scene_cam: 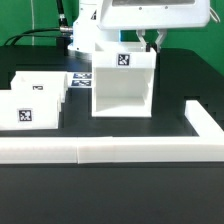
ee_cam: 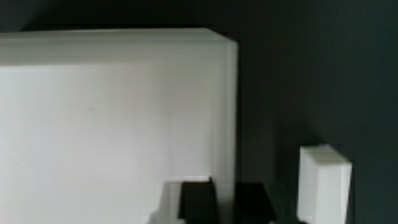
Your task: Assemble drawer
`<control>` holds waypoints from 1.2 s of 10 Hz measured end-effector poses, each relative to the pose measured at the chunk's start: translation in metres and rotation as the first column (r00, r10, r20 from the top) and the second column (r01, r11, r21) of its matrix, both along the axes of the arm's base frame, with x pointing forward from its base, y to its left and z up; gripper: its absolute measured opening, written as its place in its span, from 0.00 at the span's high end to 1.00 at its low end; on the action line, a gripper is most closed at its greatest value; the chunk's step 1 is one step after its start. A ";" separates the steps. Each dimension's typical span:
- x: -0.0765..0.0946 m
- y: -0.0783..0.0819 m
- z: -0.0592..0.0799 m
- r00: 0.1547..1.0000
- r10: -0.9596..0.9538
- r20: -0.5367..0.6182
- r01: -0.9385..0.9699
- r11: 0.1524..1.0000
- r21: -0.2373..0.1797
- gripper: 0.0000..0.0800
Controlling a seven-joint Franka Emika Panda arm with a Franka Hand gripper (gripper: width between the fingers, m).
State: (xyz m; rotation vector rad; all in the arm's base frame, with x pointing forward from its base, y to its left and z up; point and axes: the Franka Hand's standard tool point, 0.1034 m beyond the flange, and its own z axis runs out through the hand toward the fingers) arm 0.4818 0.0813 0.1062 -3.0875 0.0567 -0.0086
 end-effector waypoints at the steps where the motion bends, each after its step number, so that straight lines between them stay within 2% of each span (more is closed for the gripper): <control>1: 0.017 -0.003 0.000 1.000 -0.009 0.013 0.009 1.000 0.003 0.95; 3: 0.053 -0.009 0.000 0.999 -0.016 0.044 0.016 1.000 0.010 0.95; 6: 0.106 0.004 0.001 0.989 -0.058 0.138 0.054 0.998 0.035 0.95; 7: 0.113 0.010 0.002 0.986 -0.075 0.148 0.070 0.997 0.042 0.95; 10: 0.113 0.010 0.002 0.985 -0.085 0.147 0.079 0.996 0.044 0.95; 12: 0.114 0.012 0.003 0.970 -0.199 0.142 0.191 0.979 0.065 0.95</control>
Offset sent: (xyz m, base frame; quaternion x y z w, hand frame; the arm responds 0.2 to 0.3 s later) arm 0.0586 -0.0015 -0.0215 0.0001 0.0106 0.0219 0.9997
